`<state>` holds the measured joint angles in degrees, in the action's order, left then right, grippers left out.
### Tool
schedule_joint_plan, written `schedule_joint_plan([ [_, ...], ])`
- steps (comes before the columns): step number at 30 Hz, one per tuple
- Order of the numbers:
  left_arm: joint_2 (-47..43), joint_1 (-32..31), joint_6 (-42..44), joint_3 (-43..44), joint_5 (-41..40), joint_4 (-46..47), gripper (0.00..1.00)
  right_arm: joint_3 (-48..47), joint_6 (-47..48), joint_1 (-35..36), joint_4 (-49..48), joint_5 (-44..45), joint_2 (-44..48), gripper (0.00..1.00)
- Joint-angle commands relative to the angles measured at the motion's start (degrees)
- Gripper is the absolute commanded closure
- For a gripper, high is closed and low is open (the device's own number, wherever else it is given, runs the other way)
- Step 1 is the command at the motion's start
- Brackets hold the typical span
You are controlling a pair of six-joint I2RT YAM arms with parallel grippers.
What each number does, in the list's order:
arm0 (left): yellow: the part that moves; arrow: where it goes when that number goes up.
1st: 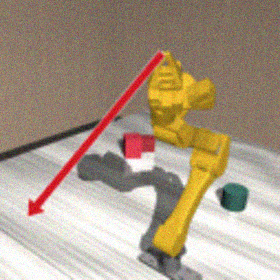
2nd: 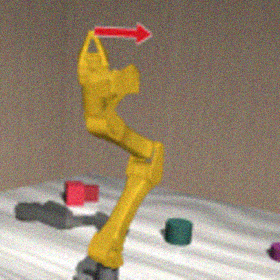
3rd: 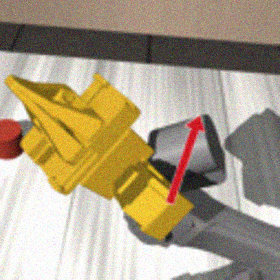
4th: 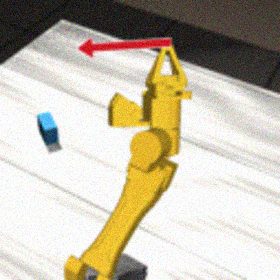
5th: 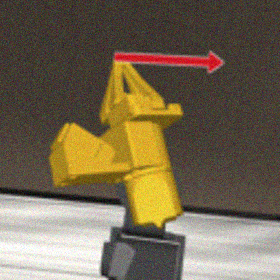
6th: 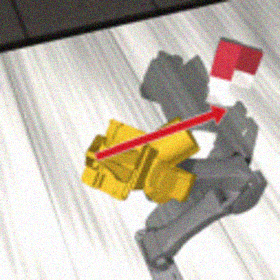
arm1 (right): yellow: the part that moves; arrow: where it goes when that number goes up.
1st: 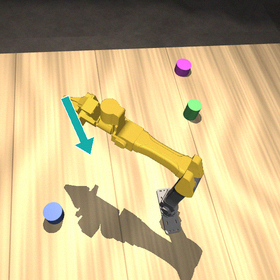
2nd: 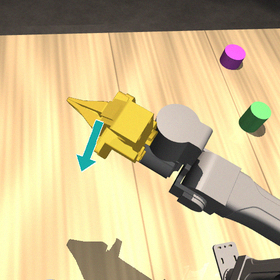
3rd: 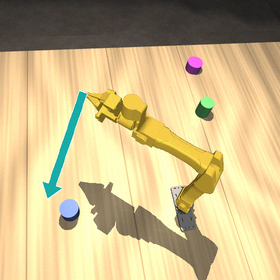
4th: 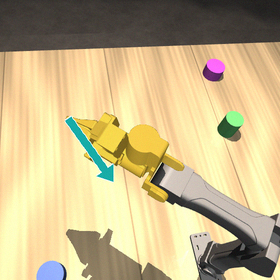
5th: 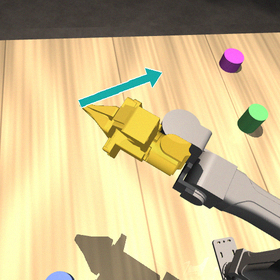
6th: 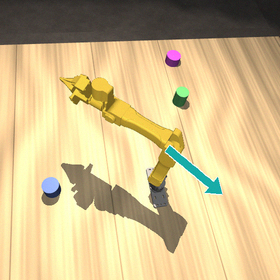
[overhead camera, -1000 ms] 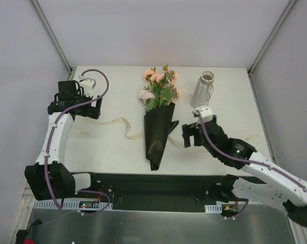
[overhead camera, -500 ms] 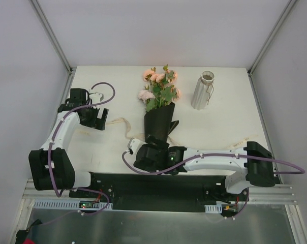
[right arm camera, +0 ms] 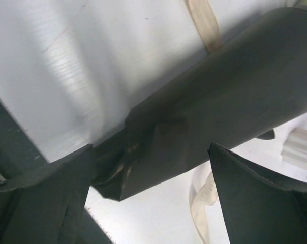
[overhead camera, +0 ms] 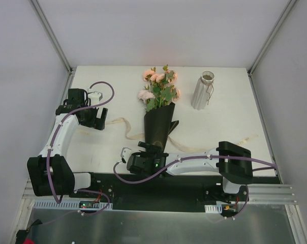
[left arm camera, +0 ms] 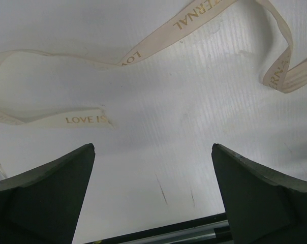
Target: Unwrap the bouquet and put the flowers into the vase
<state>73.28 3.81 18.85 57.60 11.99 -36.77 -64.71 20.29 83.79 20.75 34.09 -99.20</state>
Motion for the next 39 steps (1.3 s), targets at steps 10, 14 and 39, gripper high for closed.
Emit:
schedule_joint_plan([
  [10, -3.23, 0.05, 0.04, 1.46, 1.02, -1.9, 0.01, -0.6, 9.85, 0.15, -13.63, 22.86, -7.68, 0.04],
  [14, -3.14, 0.05, -0.22, 1.28, 1.11, -1.9, 0.01, -0.16, 10.29, 0.15, -15.74, 25.76, -6.28, 0.01],
  [39, -3.49, 0.05, -0.48, 4.09, 2.6, -2.86, 0.01, 6.43, -4.98, 1.64, -6.38, 40.27, 22.8, 0.04],
])
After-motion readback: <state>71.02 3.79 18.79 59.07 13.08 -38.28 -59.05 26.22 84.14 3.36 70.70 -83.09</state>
